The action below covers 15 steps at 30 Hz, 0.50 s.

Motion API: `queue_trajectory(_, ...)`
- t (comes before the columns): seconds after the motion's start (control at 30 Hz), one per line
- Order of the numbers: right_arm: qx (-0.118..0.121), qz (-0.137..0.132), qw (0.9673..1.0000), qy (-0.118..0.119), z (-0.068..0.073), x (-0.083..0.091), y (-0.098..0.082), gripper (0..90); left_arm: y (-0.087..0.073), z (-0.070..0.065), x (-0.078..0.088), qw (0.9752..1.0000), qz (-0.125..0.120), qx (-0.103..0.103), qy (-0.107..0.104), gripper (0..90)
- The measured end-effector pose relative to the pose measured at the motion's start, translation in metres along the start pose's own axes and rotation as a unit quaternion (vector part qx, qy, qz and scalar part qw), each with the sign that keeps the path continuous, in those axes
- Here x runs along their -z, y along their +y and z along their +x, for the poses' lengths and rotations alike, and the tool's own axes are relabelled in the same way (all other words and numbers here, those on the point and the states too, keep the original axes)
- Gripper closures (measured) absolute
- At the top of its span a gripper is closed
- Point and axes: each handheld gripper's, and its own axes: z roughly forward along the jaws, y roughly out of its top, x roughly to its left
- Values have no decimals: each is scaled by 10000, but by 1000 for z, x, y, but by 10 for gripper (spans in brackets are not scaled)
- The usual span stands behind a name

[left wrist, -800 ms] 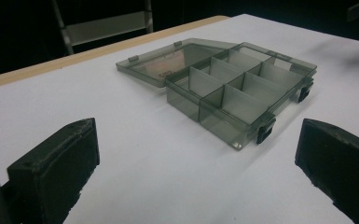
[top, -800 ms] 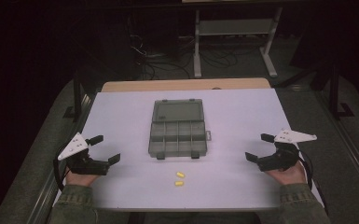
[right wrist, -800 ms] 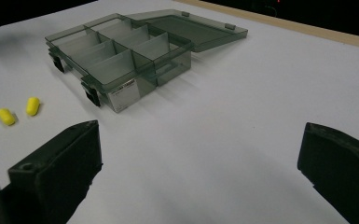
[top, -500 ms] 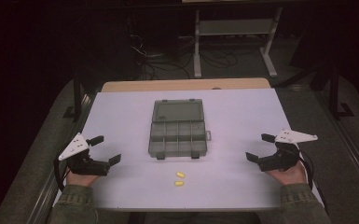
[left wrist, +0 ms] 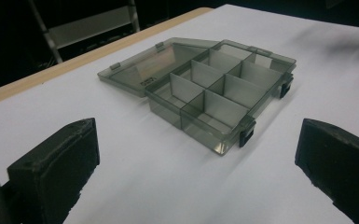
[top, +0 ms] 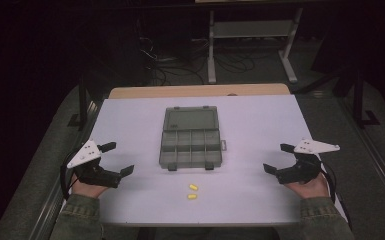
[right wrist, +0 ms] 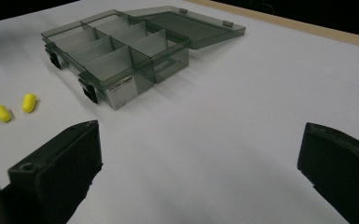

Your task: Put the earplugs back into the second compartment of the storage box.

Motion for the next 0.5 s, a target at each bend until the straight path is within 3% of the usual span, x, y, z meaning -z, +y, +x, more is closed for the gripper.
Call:
queue_trajectory(0.2,0,12,10000,3,0,0,0,0,11,-3,-5,9997,106,-98,-174,0)
queue_trajectory(0.5,15,-23,10000,56,1,1,0,0,32,-18,-20,9972,364,-506,-412,0)
